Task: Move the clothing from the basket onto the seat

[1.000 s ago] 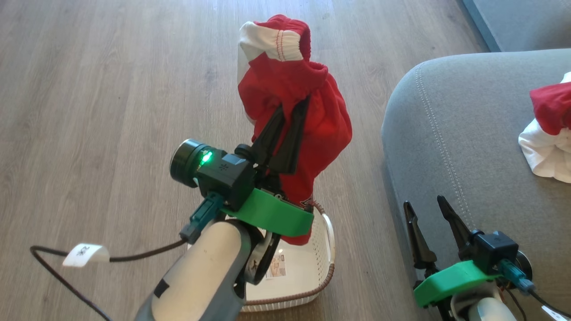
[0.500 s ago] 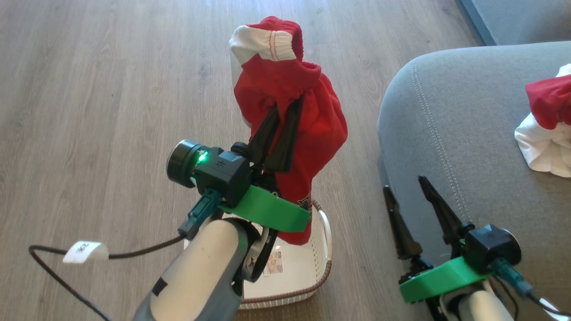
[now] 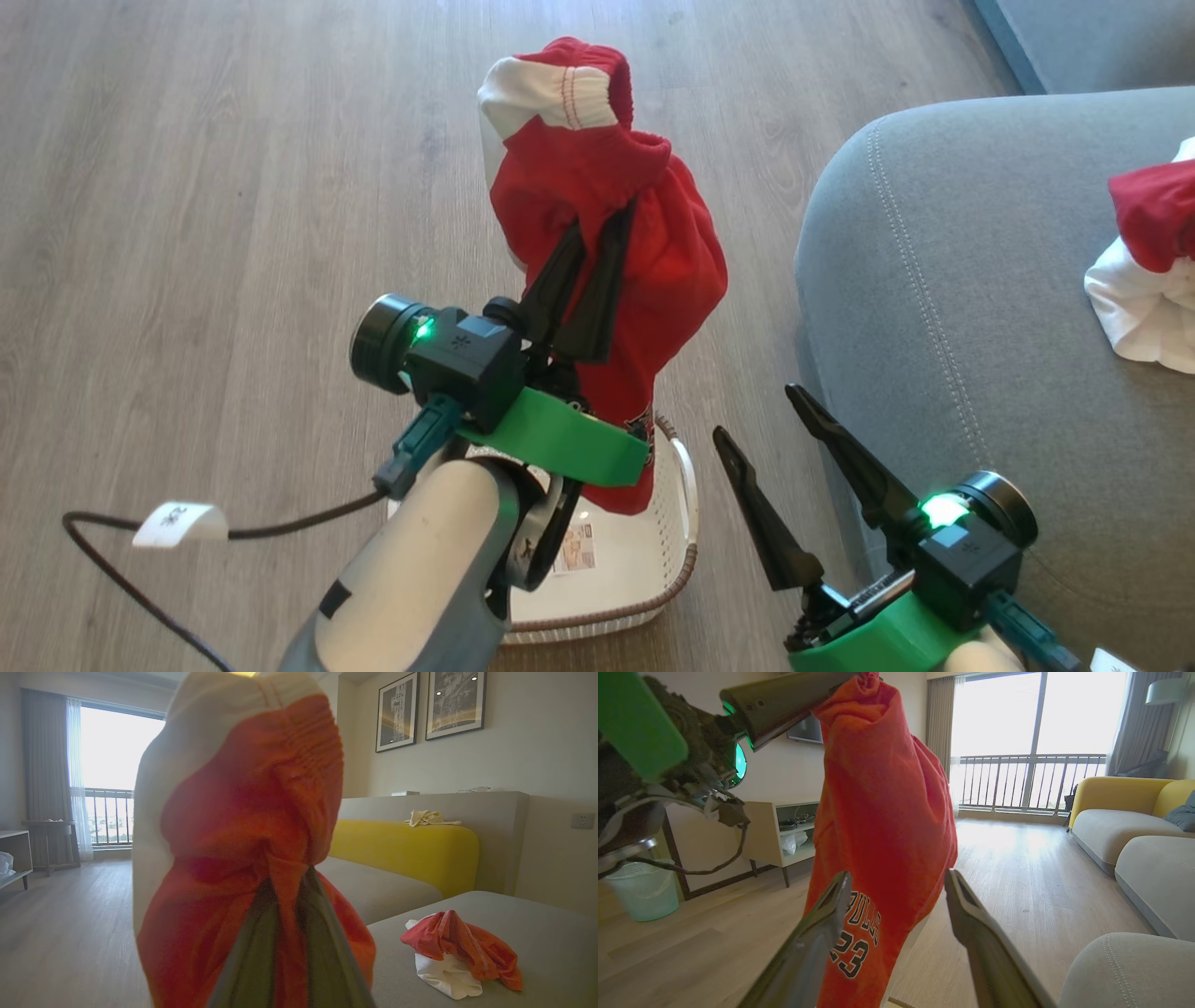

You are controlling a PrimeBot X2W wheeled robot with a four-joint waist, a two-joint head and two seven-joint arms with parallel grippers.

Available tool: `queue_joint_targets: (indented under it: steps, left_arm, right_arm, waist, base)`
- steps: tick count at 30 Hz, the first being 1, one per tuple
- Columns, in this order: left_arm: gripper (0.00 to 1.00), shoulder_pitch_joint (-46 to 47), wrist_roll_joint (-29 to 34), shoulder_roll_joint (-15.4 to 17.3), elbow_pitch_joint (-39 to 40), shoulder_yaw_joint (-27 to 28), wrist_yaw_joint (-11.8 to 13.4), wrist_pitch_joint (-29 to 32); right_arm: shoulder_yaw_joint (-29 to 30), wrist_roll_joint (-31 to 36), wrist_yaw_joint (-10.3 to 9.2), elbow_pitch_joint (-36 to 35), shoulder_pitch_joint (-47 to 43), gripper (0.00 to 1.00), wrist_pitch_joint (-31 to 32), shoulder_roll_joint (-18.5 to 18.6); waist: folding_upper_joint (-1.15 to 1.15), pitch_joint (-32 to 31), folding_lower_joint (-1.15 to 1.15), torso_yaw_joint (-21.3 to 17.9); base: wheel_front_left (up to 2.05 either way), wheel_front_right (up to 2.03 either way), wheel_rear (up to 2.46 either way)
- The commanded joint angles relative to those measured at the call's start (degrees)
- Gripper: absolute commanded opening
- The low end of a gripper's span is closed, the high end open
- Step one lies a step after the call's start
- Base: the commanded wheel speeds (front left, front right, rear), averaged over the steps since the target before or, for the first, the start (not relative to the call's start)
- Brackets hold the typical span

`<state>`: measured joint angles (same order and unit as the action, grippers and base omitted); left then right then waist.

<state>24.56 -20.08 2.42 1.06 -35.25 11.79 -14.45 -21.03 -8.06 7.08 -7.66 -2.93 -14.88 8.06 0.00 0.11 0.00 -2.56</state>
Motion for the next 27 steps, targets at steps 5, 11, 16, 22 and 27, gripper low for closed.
queue_joint_targets:
  steps: [5, 11, 16, 22, 27]
  left_arm:
    - [0.00, 2.52, -0.64, 0.46, 1.62, 1.02, 0.13, -0.55]
    - [0.00, 2.88, -1.12, 0.46, 1.58, -0.90, 0.15, -0.55]
    - [0.00, 3.15, -1.55, 0.46, 1.47, -2.31, 0.22, -0.55]
    - [0.00, 3.36, -2.03, 0.46, 1.45, -4.17, 0.20, -0.55]
    - [0.00, 3.78, -2.46, 0.46, 1.72, -5.76, 0.33, -0.55]
  right_arm:
    - [-2.17, 1.84, 0.41, -1.47, 4.17, 1.00, -0.12, 0.01]
    - [-2.01, 3.19, 0.41, -0.65, 6.56, 1.00, -0.12, -1.31]
    - [-1.28, 4.01, 0.41, 0.16, 8.49, 1.00, -0.12, -2.22]
    - [-0.18, 4.84, 0.41, 1.28, 10.11, 1.00, -0.12, -2.61]
    - [0.62, 7.28, 0.41, 5.21, 11.01, 1.00, -0.12, -2.32]
  waist:
    - [0.00, 0.00, 0.00, 0.72]
    - [0.00, 0.25, 0.00, 1.79]
    - [0.00, 0.50, 0.00, 2.72]
    - [0.00, 0.83, 0.00, 3.44]
    - [0.00, 1.08, 0.00, 3.92]
  base:
    - [0.00, 0.00, 0.00]
    - [0.00, 0.00, 0.00]
    - [0.00, 0.00, 0.00]
    - [0.00, 0.00, 0.00]
    - [0.00, 0.00, 0.00]
